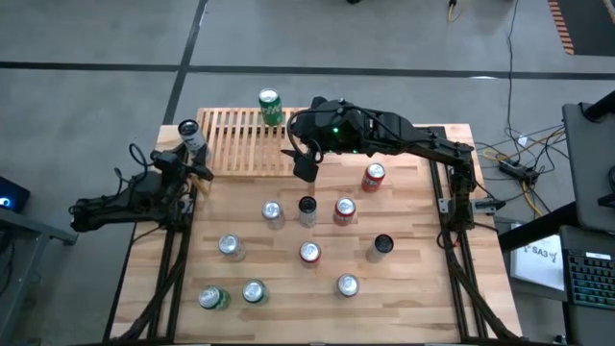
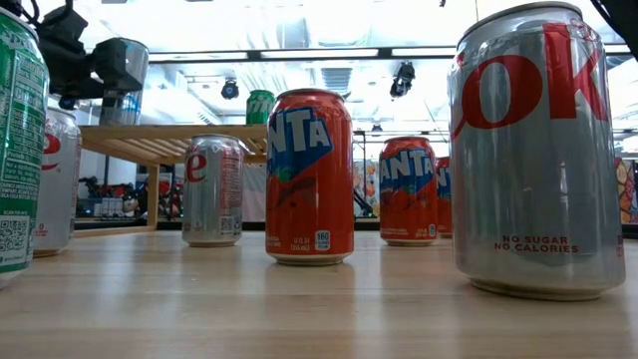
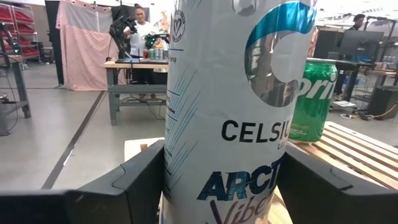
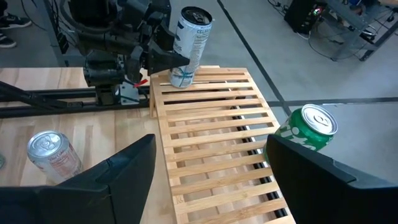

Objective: Place canned beverage on shelf
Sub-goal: Put the bottom left white/blue soda can on the shelf

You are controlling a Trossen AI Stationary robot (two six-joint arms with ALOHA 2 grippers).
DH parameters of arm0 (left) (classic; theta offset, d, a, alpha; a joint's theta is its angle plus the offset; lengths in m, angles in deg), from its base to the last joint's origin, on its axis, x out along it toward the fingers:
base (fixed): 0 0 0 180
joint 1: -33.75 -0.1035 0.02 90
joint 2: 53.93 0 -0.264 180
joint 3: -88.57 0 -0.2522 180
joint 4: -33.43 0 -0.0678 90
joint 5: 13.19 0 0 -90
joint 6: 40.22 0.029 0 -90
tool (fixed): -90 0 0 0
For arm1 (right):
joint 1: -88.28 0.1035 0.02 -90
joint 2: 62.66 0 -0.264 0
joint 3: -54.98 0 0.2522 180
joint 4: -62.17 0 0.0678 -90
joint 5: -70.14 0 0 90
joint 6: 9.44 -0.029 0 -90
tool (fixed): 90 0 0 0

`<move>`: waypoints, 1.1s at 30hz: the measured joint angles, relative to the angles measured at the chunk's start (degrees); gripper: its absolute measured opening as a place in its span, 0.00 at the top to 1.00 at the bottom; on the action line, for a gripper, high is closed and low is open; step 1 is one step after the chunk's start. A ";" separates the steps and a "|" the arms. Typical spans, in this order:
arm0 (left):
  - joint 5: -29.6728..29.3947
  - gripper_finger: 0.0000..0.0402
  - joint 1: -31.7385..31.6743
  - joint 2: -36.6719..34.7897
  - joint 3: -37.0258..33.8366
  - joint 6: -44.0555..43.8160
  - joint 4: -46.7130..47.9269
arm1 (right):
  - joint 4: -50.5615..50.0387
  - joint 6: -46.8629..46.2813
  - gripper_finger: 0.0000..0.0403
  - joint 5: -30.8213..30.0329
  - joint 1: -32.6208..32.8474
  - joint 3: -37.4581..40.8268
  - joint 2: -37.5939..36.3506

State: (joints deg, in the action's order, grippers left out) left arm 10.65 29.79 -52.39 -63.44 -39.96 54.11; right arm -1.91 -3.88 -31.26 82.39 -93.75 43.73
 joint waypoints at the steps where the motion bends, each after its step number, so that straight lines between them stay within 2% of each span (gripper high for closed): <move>1: 0.01 0.38 0.00 0.02 -0.03 -0.17 0.01 | 0.00 0.00 0.27 0.00 0.00 0.00 0.00; 14: -0.40 0.37 0.00 0.00 -0.14 -1.02 0.15 | -0.04 0.05 0.27 0.00 0.00 0.00 0.00; 25: -0.77 0.20 0.00 -0.02 -0.14 -3.20 1.11 | -0.06 0.44 0.27 0.00 0.00 0.00 0.00; 33: -0.39 0.18 0.00 -0.02 0.80 -3.40 0.67 | -0.07 0.44 0.27 0.01 0.00 0.00 0.00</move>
State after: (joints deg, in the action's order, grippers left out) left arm 10.26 29.79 -52.41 -62.64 -43.35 54.77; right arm -1.98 -3.44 -31.25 82.39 -93.75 43.73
